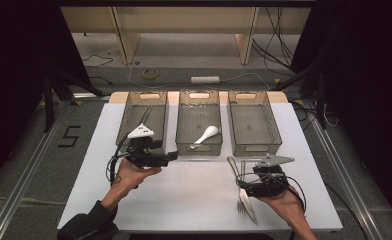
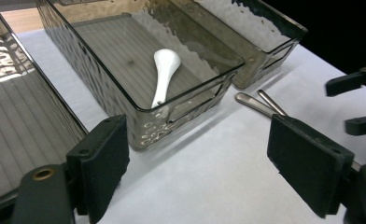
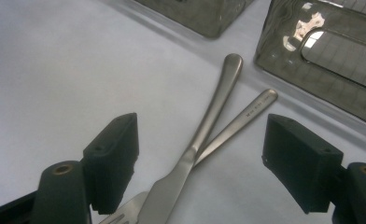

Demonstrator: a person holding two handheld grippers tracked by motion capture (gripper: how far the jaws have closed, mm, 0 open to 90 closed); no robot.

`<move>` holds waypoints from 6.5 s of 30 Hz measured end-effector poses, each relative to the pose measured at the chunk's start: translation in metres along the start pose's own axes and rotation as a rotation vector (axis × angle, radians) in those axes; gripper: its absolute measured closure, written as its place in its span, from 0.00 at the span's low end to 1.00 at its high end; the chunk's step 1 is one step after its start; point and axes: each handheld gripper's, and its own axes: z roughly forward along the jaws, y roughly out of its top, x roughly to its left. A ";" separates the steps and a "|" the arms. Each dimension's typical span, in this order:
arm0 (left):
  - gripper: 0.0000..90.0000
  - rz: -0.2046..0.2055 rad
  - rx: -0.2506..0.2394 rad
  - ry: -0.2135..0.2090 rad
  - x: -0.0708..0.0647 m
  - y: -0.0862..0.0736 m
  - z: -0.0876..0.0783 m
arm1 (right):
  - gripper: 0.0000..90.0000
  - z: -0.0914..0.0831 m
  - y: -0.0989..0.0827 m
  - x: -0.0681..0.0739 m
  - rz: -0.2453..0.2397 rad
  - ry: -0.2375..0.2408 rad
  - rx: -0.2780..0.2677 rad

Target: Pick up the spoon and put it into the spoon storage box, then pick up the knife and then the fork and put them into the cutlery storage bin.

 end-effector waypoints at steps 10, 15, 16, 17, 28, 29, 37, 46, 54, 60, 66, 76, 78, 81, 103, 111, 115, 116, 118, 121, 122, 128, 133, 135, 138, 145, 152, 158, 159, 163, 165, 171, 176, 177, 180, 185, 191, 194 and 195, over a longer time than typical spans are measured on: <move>0.21 0.029 -0.048 -0.015 -0.004 -0.021 -0.015 | 0.32 0.013 0.007 -0.005 0.011 -0.012 0.071; 0.20 0.034 -0.060 -0.007 -0.002 -0.027 -0.021 | 0.33 0.018 0.010 -0.006 0.009 -0.021 0.103; 0.20 0.030 -0.058 -0.007 -0.002 -0.028 -0.021 | 0.33 0.020 0.011 -0.006 0.010 -0.020 0.111; 0.20 0.031 -0.057 -0.001 -0.002 -0.029 -0.022 | 0.33 0.021 0.012 -0.006 0.012 -0.018 0.120; 0.19 0.037 -0.075 0.015 -0.003 -0.035 -0.031 | 0.33 0.035 0.017 -0.007 0.010 -0.025 0.194; 0.19 0.039 -0.073 0.018 -0.004 -0.036 -0.031 | 0.33 0.036 0.017 -0.007 0.009 -0.025 0.199; 0.18 0.042 -0.084 0.027 -0.005 -0.042 -0.038 | 0.33 0.042 0.021 -0.006 0.001 -0.036 0.231; 0.18 0.038 -0.080 0.033 -0.004 -0.045 -0.041 | 0.35 0.049 0.022 -0.005 -0.010 -0.059 0.280; 0.18 0.049 -0.077 0.035 -0.007 -0.045 -0.040 | 0.37 0.052 0.021 -0.007 -0.007 -0.065 0.305; 0.18 0.065 -0.074 0.034 -0.009 -0.046 -0.040 | 0.39 0.053 0.021 -0.006 -0.017 -0.075 0.325; 0.18 0.085 -0.069 0.037 -0.012 -0.047 -0.040 | 0.41 0.055 0.020 -0.005 -0.024 -0.078 0.348; 0.18 0.093 -0.071 0.038 -0.014 -0.047 -0.041 | 0.47 0.056 0.021 -0.003 -0.025 -0.068 0.367; 0.18 0.094 -0.068 0.038 -0.014 -0.047 -0.040 | 0.49 0.057 0.022 -0.002 -0.028 -0.066 0.370; 0.18 0.102 -0.063 0.040 -0.014 -0.047 -0.040 | 0.54 0.057 0.022 -0.002 -0.041 -0.056 0.374; 0.18 0.114 -0.049 0.035 -0.016 -0.048 -0.040 | 0.77 0.052 0.026 -0.008 -0.043 -0.022 0.376; 0.19 0.122 -0.043 0.031 -0.017 -0.049 -0.040 | 0.77 0.052 0.027 -0.011 -0.040 -0.007 0.391; 0.19 0.120 -0.044 0.030 -0.017 -0.049 -0.040 | 0.78 0.050 0.028 -0.016 -0.025 0.020 0.404; 0.19 0.122 -0.042 0.031 -0.018 -0.049 -0.040 | 0.78 0.050 0.028 -0.016 -0.025 0.023 0.405; 0.19 0.124 -0.037 0.029 -0.018 -0.050 -0.040 | 0.80 0.050 0.029 -0.017 -0.016 0.031 0.409; 0.19 0.128 -0.034 0.029 -0.018 -0.050 -0.040 | 0.86 0.050 0.030 -0.020 -0.005 0.049 0.403; 0.19 0.128 -0.033 0.029 -0.019 -0.050 -0.040 | 0.87 0.050 0.030 -0.020 -0.006 0.045 0.401; 0.19 0.136 -0.028 0.029 -0.019 -0.050 -0.039 | 0.86 0.051 0.032 -0.018 -0.025 0.028 0.408; 0.19 0.138 -0.023 0.028 -0.020 -0.050 -0.038 | 0.87 0.053 0.034 -0.011 -0.083 -0.018 0.408; 0.19 0.141 -0.025 0.026 -0.020 -0.049 -0.038 | 0.88 0.054 0.035 -0.011 -0.098 -0.023 0.404; 0.19 0.138 -0.022 0.026 -0.019 -0.050 -0.037 | 0.87 0.054 0.036 -0.009 -0.119 -0.022 0.401; 0.19 0.139 -0.025 0.028 -0.020 -0.050 -0.038 | 0.85 0.062 0.040 -0.004 -0.140 0.019 0.425; 0.19 0.144 -0.021 0.028 -0.020 -0.050 -0.038 | 0.84 0.069 0.043 -0.006 -0.122 0.031 0.445; 0.19 0.142 -0.021 0.029 -0.020 -0.050 -0.038 | 0.89 0.070 0.044 -0.007 -0.124 0.033 0.455; 0.19 0.141 -0.023 0.029 -0.020 -0.050 -0.038 | 0.89 0.070 0.044 -0.007 -0.130 0.034 0.454; 0.19 0.142 -0.022 0.028 -0.020 -0.050 -0.038 | 0.89 0.070 0.045 -0.007 -0.138 0.031 0.456; 0.19 0.145 -0.023 0.028 -0.020 -0.050 -0.038 | 0.89 0.070 0.045 -0.007 -0.145 0.033 0.456; 0.19 0.143 -0.023 0.028 -0.020 -0.050 -0.038 | 0.89 0.069 0.045 -0.006 -0.170 0.037 0.459; 0.19 0.138 -0.029 0.026 -0.019 -0.049 -0.039 | 0.90 0.063 0.046 -0.005 -0.185 0.043 0.448; 0.19 0.132 -0.031 0.024 -0.019 -0.049 -0.039 | 0.90 0.061 0.047 -0.004 -0.184 0.045 0.444; 0.19 0.121 -0.043 0.022 -0.018 -0.049 -0.040 | 0.90 0.054 0.049 -0.003 -0.188 0.058 0.421; 0.19 0.108 -0.060 0.016 -0.016 -0.049 -0.042 | 0.90 0.042 0.054 -0.004 -0.179 0.080 0.377; 0.18 0.092 -0.078 0.005 -0.015 -0.048 -0.043 | 0.89 0.022 0.064 -0.012 -0.159 0.087 0.300; 0.18 0.087 -0.091 0.008 -0.015 -0.048 -0.043 | 0.89 0.014 0.068 -0.018 -0.146 0.088 0.270; 0.18 0.087 -0.093 0.008 -0.014 -0.048 -0.043 | 0.89 0.011 0.070 -0.020 -0.140 0.082 0.262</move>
